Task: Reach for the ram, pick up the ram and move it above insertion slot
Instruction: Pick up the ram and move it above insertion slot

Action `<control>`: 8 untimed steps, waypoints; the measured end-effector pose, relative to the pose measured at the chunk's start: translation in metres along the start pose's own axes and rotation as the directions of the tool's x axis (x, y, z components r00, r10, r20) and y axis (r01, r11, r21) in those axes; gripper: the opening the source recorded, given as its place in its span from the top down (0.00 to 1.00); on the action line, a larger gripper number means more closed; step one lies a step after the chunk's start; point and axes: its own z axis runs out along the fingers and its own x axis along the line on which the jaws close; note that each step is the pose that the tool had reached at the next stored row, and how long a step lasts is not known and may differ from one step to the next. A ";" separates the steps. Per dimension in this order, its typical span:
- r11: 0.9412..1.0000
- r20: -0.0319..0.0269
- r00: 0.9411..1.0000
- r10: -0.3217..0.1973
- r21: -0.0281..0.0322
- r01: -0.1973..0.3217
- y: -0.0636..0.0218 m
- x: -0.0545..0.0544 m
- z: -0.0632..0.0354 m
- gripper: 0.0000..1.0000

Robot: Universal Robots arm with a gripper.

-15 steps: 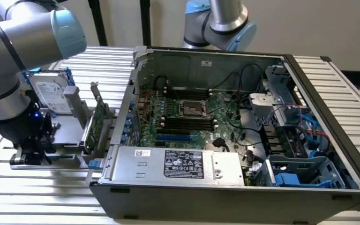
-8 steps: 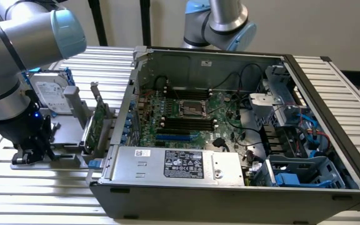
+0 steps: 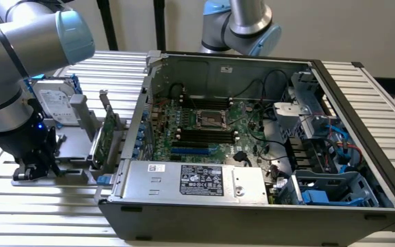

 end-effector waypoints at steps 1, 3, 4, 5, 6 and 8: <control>1.000 0.000 1.000 0.001 0.000 -0.001 0.0000 0.000 0.0000 0.86; 1.000 0.000 1.000 0.007 0.000 -0.007 0.0000 0.000 0.0000 0.86; 1.000 0.000 1.000 0.011 0.000 -0.011 0.0000 0.000 0.0000 0.86; 1.000 0.000 1.000 0.018 0.000 -0.018 0.0000 0.000 0.0000 0.86; 1.000 0.000 1.000 0.025 0.000 -0.025 0.0000 0.000 0.0000 0.86; 0.999 0.000 0.999 0.033 0.000 -0.033 0.0000 0.000 0.0000 0.86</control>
